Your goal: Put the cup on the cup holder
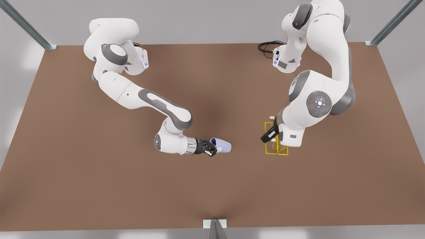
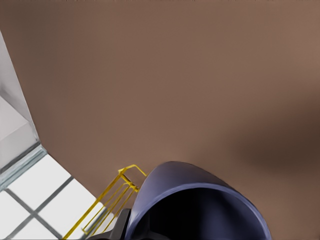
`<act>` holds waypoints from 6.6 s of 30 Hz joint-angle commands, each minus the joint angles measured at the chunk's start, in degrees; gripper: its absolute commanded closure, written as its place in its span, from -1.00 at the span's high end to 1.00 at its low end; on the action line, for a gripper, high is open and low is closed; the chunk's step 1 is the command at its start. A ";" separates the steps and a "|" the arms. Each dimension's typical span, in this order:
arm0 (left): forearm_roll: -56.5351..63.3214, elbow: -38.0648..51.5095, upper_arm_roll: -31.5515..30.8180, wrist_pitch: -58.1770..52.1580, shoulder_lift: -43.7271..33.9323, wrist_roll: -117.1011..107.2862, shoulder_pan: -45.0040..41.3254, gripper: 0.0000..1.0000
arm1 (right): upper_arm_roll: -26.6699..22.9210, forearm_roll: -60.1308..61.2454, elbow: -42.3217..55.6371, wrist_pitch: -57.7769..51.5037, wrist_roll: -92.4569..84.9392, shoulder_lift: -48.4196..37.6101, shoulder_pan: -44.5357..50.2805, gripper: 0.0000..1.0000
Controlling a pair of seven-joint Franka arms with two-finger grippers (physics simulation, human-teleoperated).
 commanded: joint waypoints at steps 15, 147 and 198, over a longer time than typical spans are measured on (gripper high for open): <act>5.82 -1.08 -0.21 13.71 8.26 -71.88 -8.55 1.00 | -1.84 -5.61 -0.97 5.75 9.58 1.75 0.36 1.00; 79.12 -4.59 1.81 -22.50 27.50 -45.87 -23.23 0.53 | -43.07 -20.29 4.48 -63.95 -54.58 -51.34 -5.71 1.00; 15.93 -1.61 -10.91 -20.57 -4.14 51.79 9.89 1.00 | -42.71 -18.53 4.65 -53.58 -55.28 -48.70 -8.26 1.00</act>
